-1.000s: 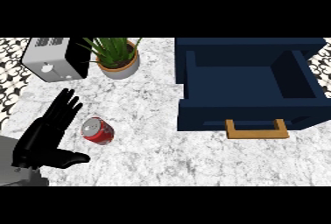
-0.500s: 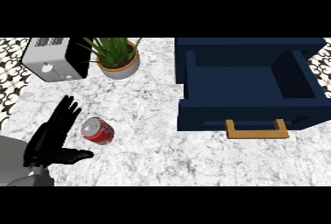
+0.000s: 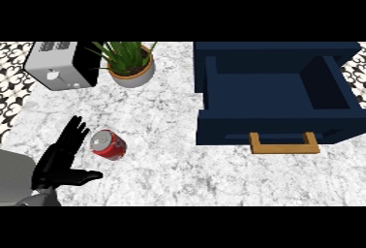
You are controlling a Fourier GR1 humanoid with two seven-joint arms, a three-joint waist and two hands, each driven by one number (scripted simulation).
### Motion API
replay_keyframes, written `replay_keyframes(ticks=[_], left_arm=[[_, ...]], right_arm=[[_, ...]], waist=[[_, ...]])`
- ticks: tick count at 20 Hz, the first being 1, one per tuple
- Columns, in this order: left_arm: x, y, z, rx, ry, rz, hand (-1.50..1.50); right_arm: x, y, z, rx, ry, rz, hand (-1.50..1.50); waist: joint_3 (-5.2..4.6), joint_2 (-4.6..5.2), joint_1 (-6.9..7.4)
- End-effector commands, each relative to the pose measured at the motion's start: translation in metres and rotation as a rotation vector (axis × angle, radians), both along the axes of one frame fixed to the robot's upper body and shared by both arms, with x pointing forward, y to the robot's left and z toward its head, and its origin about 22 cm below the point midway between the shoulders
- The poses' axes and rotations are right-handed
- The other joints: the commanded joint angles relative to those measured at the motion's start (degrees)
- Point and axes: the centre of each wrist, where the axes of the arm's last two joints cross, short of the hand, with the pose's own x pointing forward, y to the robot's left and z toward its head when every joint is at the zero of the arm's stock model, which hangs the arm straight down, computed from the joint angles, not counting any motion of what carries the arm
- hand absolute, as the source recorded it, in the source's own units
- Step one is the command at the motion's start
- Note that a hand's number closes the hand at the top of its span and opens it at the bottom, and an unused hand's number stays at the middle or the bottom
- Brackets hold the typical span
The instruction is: Pick up the can, place it into the drawer and close the drawer
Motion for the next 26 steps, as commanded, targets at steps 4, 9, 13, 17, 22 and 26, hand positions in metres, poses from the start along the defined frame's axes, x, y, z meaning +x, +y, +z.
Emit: replay_keyframes(ticks=[4,9,13,17,22,26], left_arm=[[0.009,-0.008,-0.03,-0.029,0.042,-0.008,-1.5],[0.016,-0.005,-0.05,-0.049,0.043,-0.013,-1.5],[0.016,-0.007,-0.064,-0.072,0.063,-0.009,-1.5],[0.029,-0.016,-0.06,-0.09,0.06,0.006,-1.5],[0.043,-0.025,-0.056,-0.189,0.056,-0.009,1.5],[0.04,-0.033,-0.053,-0.237,0.075,-0.129,1.5]], right_arm=[[-0.013,0.011,-0.001,-0.008,0.015,0.001,-1.5],[-0.017,-0.001,0.013,0.009,-0.007,0.012,-1.5],[-0.006,0.002,0.013,-0.002,-0.001,0.015,-1.5],[-0.003,0.012,0.0,0.011,-0.001,0.013,-1.5],[-0.011,0.006,0.016,0.025,-0.008,0.006,-1.5],[-0.017,-0.001,0.012,0.028,0.016,0.009,-1.5]], waist=[[-0.01,-0.01,-0.13],[-0.04,0.06,-0.44],[-0.05,0.09,-0.37],[-0.02,0.09,-0.28],[-0.03,0.08,-0.43],[0.02,-0.1,-0.06]])
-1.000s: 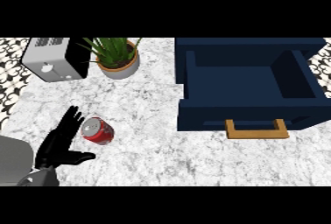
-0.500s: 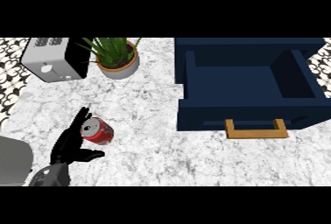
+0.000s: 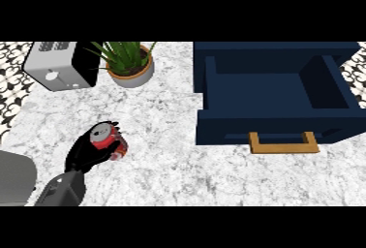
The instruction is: Pick up the can, place it into the drawer and close the drawer
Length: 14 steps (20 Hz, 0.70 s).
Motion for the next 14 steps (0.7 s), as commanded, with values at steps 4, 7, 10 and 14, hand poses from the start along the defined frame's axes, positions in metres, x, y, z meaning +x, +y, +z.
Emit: replay_keyframes(ticks=[4,7,10,14], left_arm=[[0.021,-0.019,0.016,-0.069,-0.062,-0.102,1.5],[0.026,-0.027,0.029,-0.085,-0.096,-0.127,1.5],[0.032,-0.035,0.031,-0.088,-0.115,-0.035,1.5],[0.018,-0.066,0.019,-0.093,-0.142,0.18,1.5]], right_arm=[[-0.014,-0.003,-0.011,0.012,0.008,0.018,-1.5],[-0.011,0.009,0.011,0.022,-0.004,-0.004,-1.5],[-0.021,0.0,0.012,0.023,-0.006,-0.009,-1.5],[-0.01,0.008,-0.006,0.032,-0.014,-0.016,-1.5]], waist=[[0.05,-0.12,0.1],[0.05,-0.22,0.46],[0.03,-0.17,0.14],[0.09,-0.27,0.3]])
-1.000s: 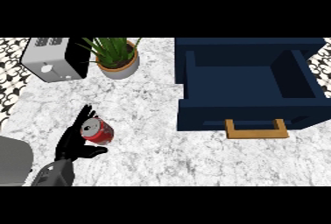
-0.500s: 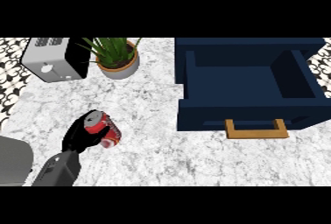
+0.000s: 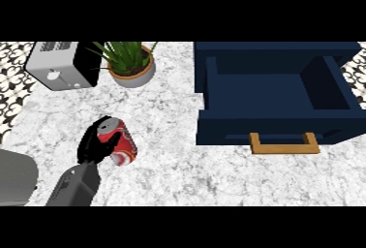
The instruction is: Pick up the can, place it into the drawer and close the drawer
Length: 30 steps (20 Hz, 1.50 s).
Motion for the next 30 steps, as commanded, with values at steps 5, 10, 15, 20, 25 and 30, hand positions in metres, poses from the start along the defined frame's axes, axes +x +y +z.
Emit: replay_keyframes(ticks=[5,10,15,20,25,30], left_arm=[[0.016,-0.031,0.055,-0.014,-0.068,0.111,1.5],[0.017,-0.052,0.084,0.034,-0.153,0.114,1.5],[0.034,-0.074,0.131,0.067,-0.169,0.079,1.5],[0.051,-0.09,0.175,0.116,-0.177,0.087,1.5],[0.057,-0.109,0.207,0.127,-0.21,0.073,1.5],[0.072,-0.138,0.238,0.15,-0.249,0.062,1.5]], right_arm=[[-0.007,0.011,0.012,-0.011,0.01,-0.019,-1.5],[-0.003,0.01,0.003,0.003,0.004,-0.027,-1.5],[-0.011,0.017,0.009,-0.005,-0.001,0.011,-1.5],[-0.001,0.018,0.01,0.001,-0.016,-0.023,-1.5],[-0.003,0.0,0.017,-0.001,0.012,0.0,-1.5],[-0.008,0.017,0.025,0.004,-0.001,-0.006,-1.5]], waist=[[0.03,-0.23,0.47],[0.01,-0.08,0.25],[-0.01,-0.02,-0.23],[-0.02,0.09,-0.25],[-0.02,0.08,-0.34],[-0.04,0.16,-0.68]])
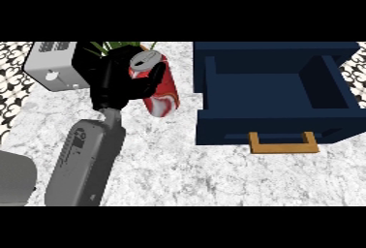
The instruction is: Pick up the can, place it into the drawer and close the drawer
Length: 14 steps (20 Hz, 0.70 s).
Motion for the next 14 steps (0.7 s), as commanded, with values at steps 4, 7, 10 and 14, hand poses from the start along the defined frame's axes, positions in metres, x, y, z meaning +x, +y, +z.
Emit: replay_keyframes(ticks=[4,7,10,14], left_arm=[[0.013,-0.046,0.049,0.011,0.005,-0.008,1.5],[0.03,-0.061,0.05,0.035,-0.022,-0.014,1.5],[0.043,-0.059,0.059,0.029,-0.01,-0.019,1.5],[0.027,-0.096,0.074,0.037,-0.013,-0.024,1.5]], right_arm=[[0.008,-0.008,0.009,-0.012,-0.004,0.003,-1.5],[0.001,0.006,-0.014,0.007,-0.009,0.011,-1.5],[0.019,-0.002,-0.017,0.009,0.006,0.02,-1.5],[0.014,0.013,-0.002,-0.005,0.002,0.015,-1.5]], waist=[[-0.01,0.04,-0.21],[0.02,0.14,-0.91],[0.01,0.24,-0.3],[0.0,0.09,-0.59]])
